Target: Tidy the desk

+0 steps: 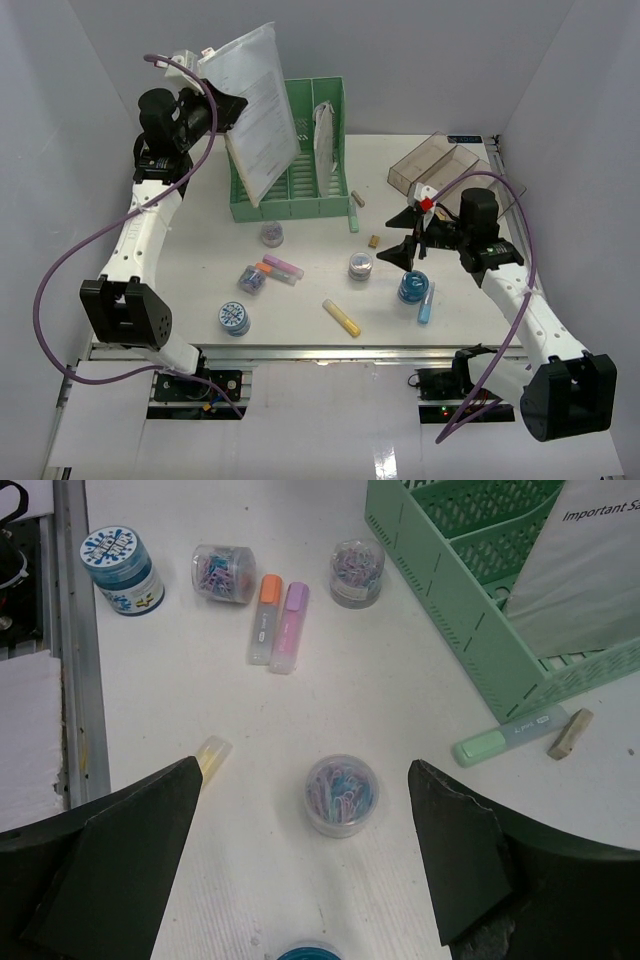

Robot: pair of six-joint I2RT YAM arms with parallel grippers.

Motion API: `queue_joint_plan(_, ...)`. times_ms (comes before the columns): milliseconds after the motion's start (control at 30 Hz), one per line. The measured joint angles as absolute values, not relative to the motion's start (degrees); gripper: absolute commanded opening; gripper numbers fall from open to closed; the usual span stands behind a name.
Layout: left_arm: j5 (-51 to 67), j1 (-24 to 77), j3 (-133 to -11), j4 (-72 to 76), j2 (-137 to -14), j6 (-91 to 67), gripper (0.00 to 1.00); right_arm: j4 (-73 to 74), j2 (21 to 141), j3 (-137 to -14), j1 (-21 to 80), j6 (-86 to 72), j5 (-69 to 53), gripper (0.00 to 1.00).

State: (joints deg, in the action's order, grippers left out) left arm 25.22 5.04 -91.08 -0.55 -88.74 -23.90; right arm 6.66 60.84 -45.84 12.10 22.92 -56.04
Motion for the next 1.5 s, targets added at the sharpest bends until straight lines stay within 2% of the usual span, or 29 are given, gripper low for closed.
queue_joint_plan(467, 22.8, 7.9, -86.6, 3.5, -85.9, -20.6, 0.0, 5.8, 61.3, -45.1, 11.6, 23.1, -55.5, 0.9)
queue_joint_plan(667, 21.3, 12.2, -90.3, 5.5, -91.4, -19.5, 0.0, 5.8, 61.4, -45.1, 11.6, 23.1, -54.5, 0.9)
queue_joint_plan(1033, 11.0, 18.4, -91.9, 6.8, -98.7, -12.5, 0.0, 5.8, 61.6, -45.0, 11.6, 23.4, -53.9, 0.9)
queue_joint_plan(1233, 9.2, 18.4, -89.9, 9.0, -97.3, -11.3, 0.0, 5.6, 61.8, -44.3, 11.5, 23.8, -53.8, 0.9)
queue_joint_plan(1500, 6.6, 18.4, -87.2, 9.8, -88.9, -9.5, 0.0, 5.6, 62.9, -44.3, 11.3, 24.1, -53.7, 0.9)
